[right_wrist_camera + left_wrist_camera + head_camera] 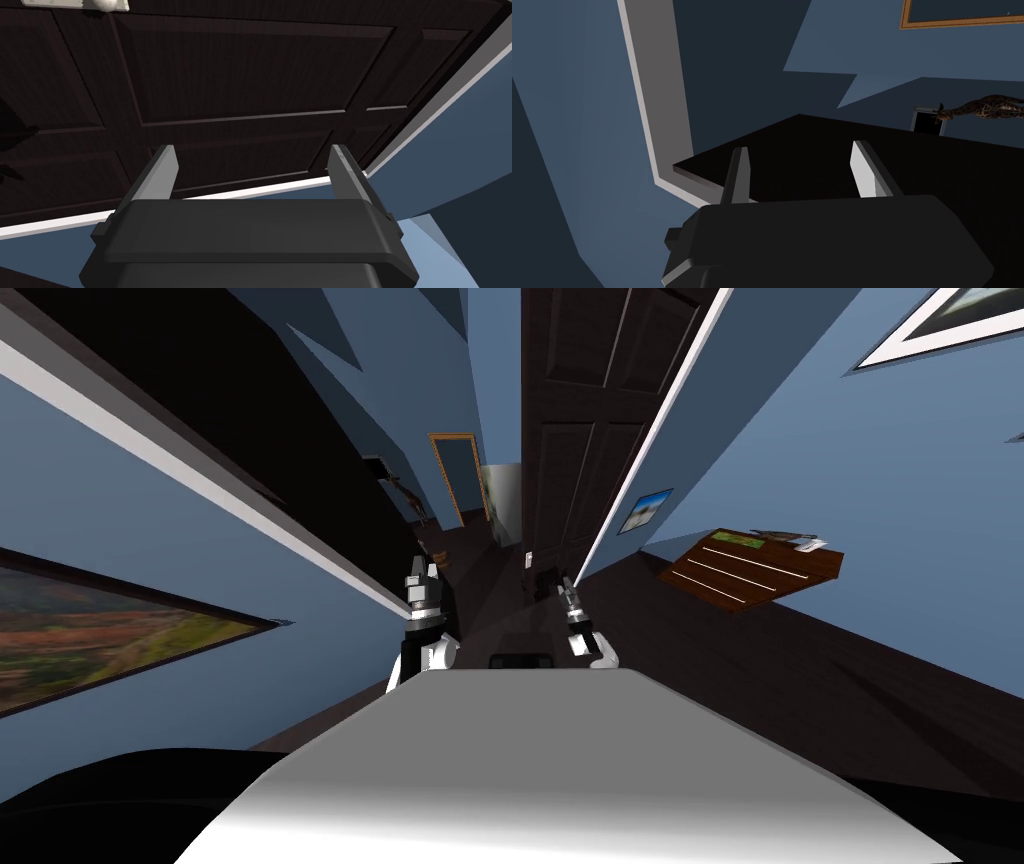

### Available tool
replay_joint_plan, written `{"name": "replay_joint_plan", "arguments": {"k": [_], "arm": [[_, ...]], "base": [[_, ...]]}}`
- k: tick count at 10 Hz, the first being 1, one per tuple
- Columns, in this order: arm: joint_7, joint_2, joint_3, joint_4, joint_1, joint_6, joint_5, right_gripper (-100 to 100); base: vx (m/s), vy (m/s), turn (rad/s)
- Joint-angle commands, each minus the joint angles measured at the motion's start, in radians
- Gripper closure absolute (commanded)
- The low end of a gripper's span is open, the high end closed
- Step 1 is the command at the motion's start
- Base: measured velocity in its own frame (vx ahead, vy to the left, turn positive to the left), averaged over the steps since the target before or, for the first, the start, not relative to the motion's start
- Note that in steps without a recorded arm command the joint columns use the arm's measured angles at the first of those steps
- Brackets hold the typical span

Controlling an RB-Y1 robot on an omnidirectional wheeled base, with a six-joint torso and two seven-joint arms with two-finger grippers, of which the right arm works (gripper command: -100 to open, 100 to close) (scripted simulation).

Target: Push the door open

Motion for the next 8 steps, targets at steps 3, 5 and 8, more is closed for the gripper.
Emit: {"name": "replay_joint_plan", "arguments": {"k": [3, 5, 8], "arm": [[-0.016, -0.001, 0.008, 0.102, -0.046, -0.02, 0.019, -100], [-0.027, -0.002, 0.012, 0.165, -0.071, -0.034, 0.03, -100], [-0.042, -0.003, 0.019, 0.254, -0.108, -0.053, 0.046, -100]], "base": [[0.077, -0.027, 0.044], [0.091, -0.067, 0.048], [0.093, -0.045, 0.043]]}}
